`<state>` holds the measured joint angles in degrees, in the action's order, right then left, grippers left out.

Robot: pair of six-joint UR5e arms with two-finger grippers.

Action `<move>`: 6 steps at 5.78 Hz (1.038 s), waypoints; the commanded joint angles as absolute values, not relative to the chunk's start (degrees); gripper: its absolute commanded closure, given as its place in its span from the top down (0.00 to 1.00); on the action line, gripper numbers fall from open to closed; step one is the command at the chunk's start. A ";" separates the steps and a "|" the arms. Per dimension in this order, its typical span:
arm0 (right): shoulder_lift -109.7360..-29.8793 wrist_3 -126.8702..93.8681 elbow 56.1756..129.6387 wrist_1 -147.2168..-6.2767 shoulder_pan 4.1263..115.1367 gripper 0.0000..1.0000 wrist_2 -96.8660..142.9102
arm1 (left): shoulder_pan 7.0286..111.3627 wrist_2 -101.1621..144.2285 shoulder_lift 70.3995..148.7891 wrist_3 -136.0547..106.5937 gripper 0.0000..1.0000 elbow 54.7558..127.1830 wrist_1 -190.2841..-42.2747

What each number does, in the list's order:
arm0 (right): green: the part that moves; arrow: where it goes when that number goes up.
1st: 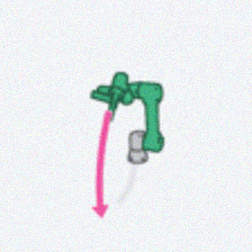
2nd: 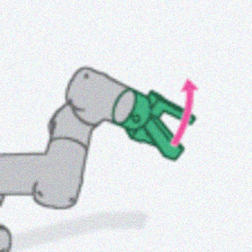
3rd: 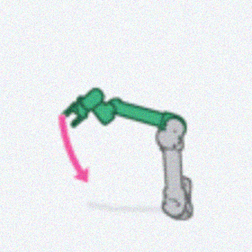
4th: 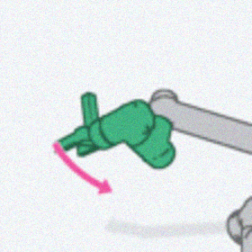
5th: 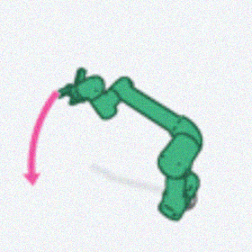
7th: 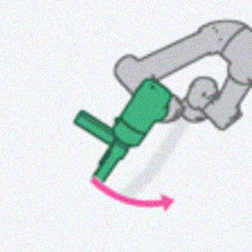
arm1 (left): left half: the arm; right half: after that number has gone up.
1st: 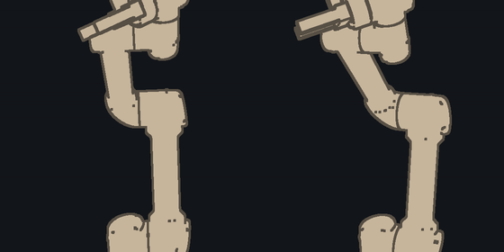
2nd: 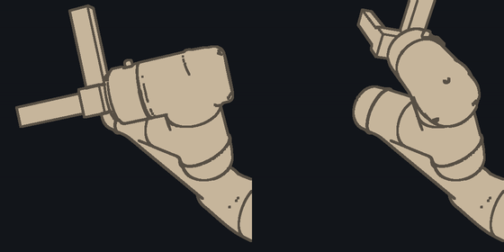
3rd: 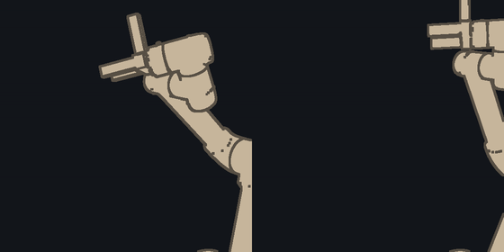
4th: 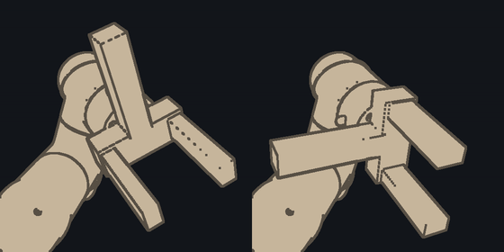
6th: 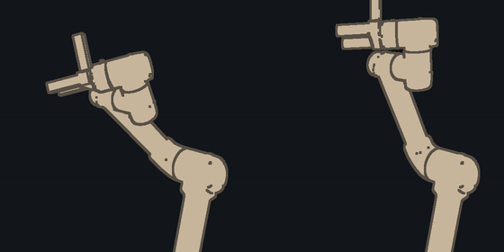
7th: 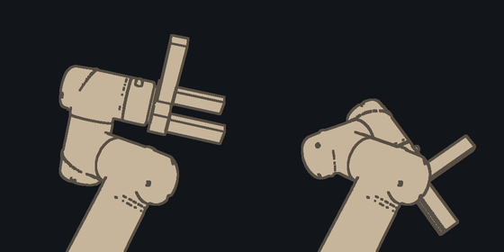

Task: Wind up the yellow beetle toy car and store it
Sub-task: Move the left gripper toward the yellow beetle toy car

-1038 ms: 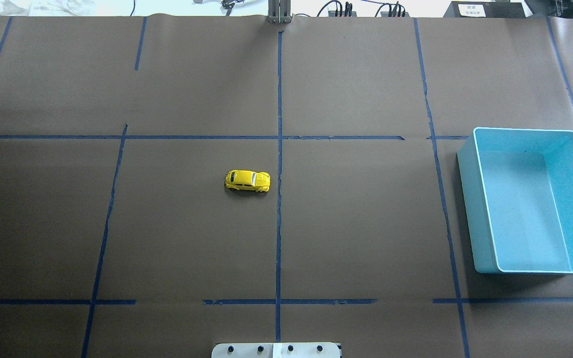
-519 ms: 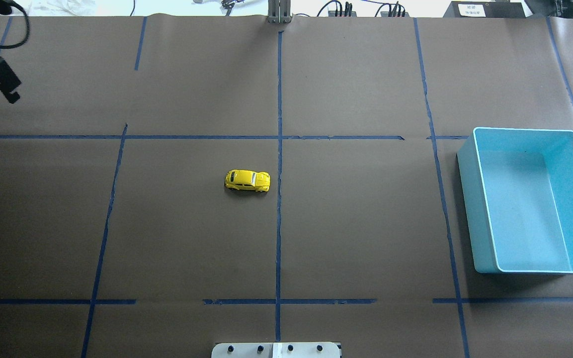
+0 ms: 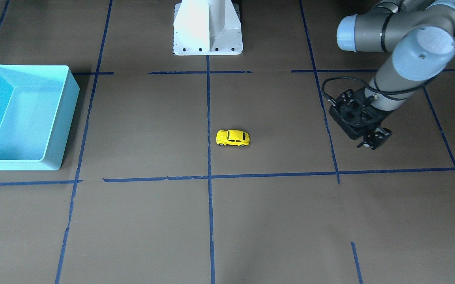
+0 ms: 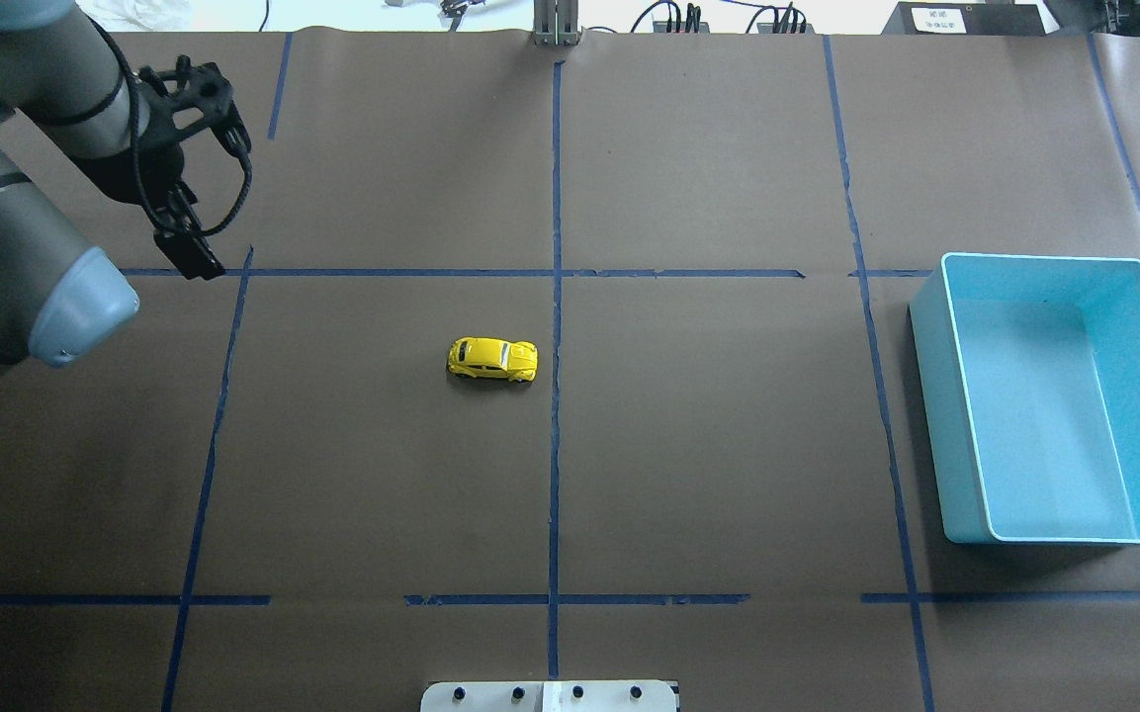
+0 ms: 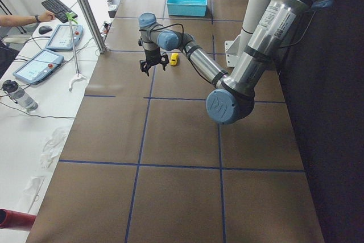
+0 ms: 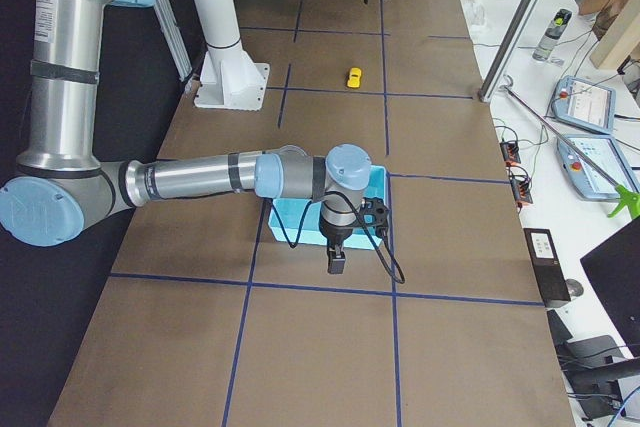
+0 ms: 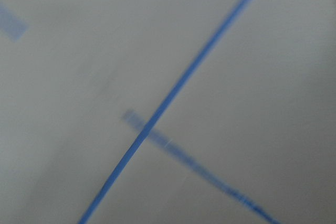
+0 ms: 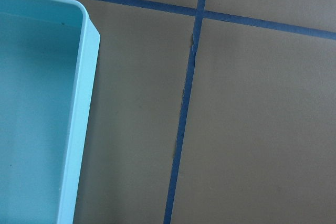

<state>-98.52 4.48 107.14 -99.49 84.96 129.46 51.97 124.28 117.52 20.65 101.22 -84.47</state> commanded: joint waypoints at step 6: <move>-98.53 4.48 107.05 -99.49 84.90 1.00 129.46 | 37.44 117.86 131.97 24.96 1.00 88.65 -89.65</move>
